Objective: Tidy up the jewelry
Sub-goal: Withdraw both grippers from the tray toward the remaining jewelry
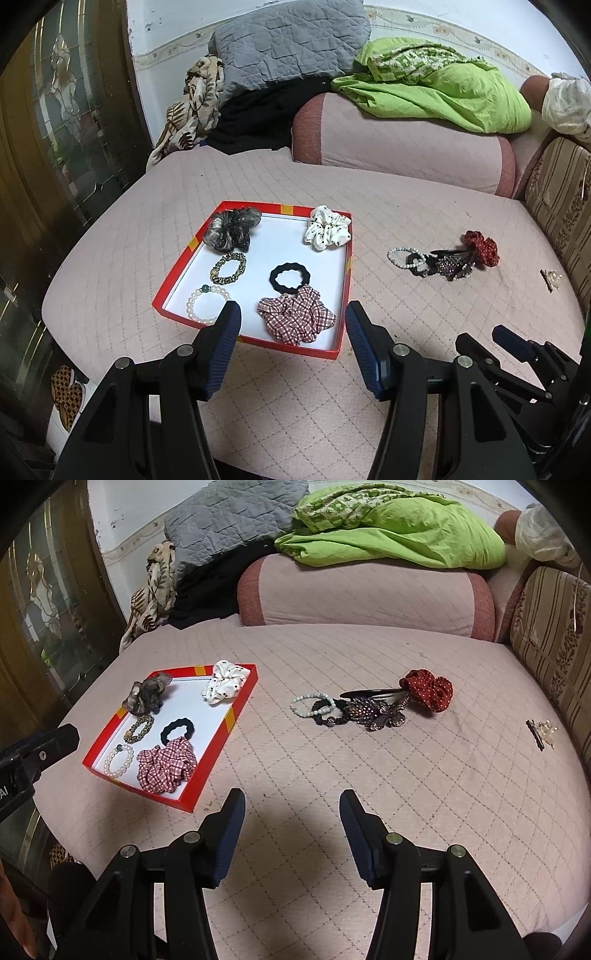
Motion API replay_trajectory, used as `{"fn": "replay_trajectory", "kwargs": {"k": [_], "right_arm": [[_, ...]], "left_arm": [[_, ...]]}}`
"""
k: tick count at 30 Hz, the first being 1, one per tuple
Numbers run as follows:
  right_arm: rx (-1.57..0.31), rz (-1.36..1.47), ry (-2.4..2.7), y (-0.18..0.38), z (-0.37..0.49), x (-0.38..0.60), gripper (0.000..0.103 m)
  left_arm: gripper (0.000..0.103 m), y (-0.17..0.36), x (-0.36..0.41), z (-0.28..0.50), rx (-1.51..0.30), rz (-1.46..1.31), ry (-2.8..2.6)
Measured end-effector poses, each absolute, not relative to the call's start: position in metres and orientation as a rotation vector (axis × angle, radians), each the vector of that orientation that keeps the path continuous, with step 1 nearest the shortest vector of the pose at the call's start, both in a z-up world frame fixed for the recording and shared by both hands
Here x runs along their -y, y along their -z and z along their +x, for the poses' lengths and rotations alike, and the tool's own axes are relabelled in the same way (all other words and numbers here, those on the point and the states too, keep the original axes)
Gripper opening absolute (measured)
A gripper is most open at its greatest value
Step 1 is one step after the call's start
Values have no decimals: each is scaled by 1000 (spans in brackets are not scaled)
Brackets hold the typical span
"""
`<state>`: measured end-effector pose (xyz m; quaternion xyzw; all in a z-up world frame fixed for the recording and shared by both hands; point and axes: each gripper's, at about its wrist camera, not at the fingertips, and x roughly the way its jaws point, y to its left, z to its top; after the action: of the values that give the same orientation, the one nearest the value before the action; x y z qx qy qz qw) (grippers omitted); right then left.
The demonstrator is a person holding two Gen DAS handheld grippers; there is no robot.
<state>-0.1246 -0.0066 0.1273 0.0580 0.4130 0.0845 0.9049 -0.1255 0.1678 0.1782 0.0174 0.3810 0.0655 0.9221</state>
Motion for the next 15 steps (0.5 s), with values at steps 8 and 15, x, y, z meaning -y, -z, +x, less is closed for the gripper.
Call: {"fn": "replay_trajectory", "kwargs": {"k": [8, 15], "right_arm": [[-867, 153, -144, -117, -116, 29, 58], [-881, 170, -44, -106, -103, 87, 59]], "left_arm": [[58, -168, -157, -105, -843, 39, -91], [58, -167, -130, -66, -883, 63, 22]]}}
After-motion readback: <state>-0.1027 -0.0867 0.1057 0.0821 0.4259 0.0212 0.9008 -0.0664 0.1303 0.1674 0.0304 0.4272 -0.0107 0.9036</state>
